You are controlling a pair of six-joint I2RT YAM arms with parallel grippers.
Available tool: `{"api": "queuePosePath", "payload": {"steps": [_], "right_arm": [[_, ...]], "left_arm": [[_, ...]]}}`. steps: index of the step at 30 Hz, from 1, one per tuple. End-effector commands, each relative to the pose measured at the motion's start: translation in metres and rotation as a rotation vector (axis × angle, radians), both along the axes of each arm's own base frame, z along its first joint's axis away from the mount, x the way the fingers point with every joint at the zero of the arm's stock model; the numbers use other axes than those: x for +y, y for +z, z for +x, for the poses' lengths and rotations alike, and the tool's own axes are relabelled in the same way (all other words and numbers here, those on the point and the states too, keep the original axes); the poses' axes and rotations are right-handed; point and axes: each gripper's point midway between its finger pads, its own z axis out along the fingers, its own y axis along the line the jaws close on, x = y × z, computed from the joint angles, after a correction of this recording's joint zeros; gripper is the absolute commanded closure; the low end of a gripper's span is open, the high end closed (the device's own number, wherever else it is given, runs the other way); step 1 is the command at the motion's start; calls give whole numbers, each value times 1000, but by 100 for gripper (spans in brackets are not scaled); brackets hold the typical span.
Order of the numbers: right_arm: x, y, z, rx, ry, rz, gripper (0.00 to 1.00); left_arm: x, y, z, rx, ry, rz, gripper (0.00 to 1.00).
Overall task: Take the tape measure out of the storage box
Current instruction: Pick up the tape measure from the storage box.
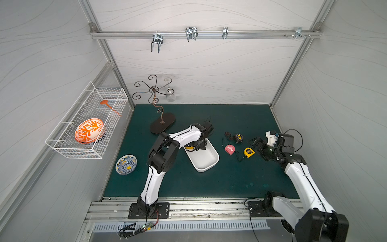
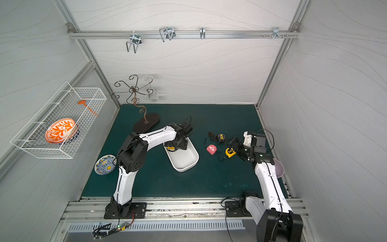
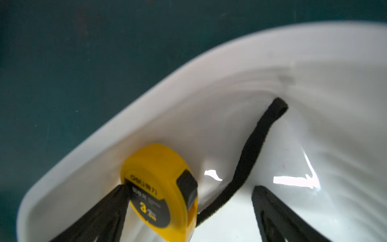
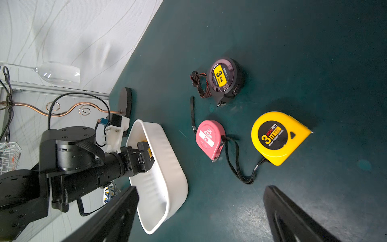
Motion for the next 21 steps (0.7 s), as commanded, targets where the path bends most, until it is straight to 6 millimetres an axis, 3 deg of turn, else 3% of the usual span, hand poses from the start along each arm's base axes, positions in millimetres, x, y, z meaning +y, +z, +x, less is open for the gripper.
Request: {"api": "queuePosePath", "payload": {"steps": [1, 10, 21], "right_arm": [[-1, 10, -1, -16, -2, 5, 1], [-1, 12, 1, -19, -4, 9, 1], [1, 14, 3, -26, 6, 23, 1]], "left_arm": [[-16, -6, -7, 52, 9, -79, 6], [-39, 15, -15, 23, -28, -136, 12], [-21, 47, -4, -86, -38, -64, 7]]}}
